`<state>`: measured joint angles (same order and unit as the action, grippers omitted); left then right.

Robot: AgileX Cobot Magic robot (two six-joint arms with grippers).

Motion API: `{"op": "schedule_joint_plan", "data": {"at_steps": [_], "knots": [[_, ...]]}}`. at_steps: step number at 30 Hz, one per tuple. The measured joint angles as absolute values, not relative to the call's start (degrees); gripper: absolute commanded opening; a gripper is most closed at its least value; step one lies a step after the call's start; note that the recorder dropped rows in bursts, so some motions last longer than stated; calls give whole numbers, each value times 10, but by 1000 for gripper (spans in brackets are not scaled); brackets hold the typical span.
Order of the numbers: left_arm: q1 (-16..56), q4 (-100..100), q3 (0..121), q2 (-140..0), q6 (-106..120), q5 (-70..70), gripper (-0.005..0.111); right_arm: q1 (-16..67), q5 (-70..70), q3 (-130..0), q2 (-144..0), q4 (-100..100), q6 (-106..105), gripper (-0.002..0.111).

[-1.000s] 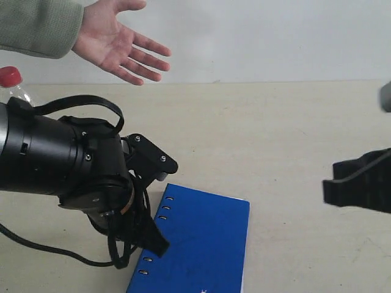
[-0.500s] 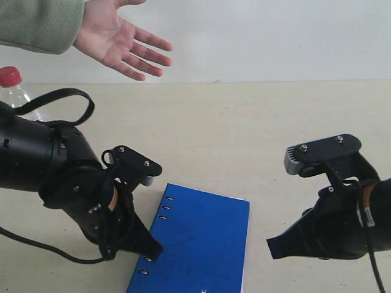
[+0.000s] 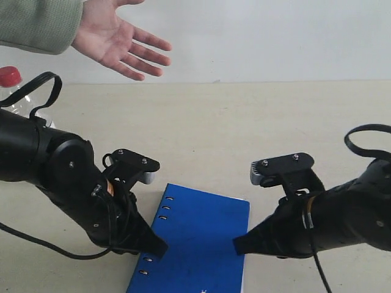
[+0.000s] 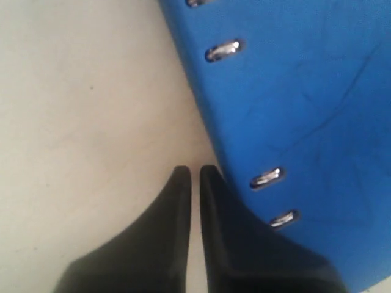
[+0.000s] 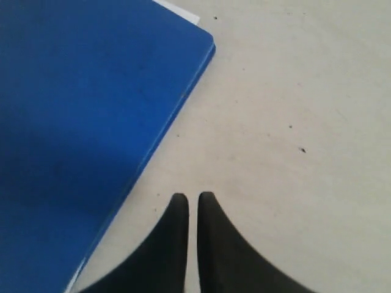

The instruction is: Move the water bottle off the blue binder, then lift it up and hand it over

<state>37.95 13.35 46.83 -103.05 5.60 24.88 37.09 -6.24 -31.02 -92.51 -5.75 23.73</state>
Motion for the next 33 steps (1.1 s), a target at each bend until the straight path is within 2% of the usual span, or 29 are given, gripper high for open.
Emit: {"op": "schedule_joint_plan", "data": {"at_steps": [4,6,10,13,21,27,30,33], "knots": [[380,138,459,-1031,56,250,4,371,-45,-339,-969,-56,237,1],[380,138,455,-1031,56,251,4,371,-33,-352,-984,-56,237,7],[380,145,451,-1031,56,250,4,371,-27,-375,-1003,-56,237,36],[380,146,450,-1031,57,250,4,371,-44,-393,-1011,-55,237,46],[378,150,450,-1031,57,237,4,371,-68,-440,-1014,-53,230,42],[378,153,450,-1031,57,233,4,341,-168,-501,-1015,-4,142,42],[378,153,450,-1031,61,232,4,286,-201,-515,-1013,136,-5,42],[378,153,450,-1031,68,232,4,210,-288,-519,-1013,423,-279,42]]}}
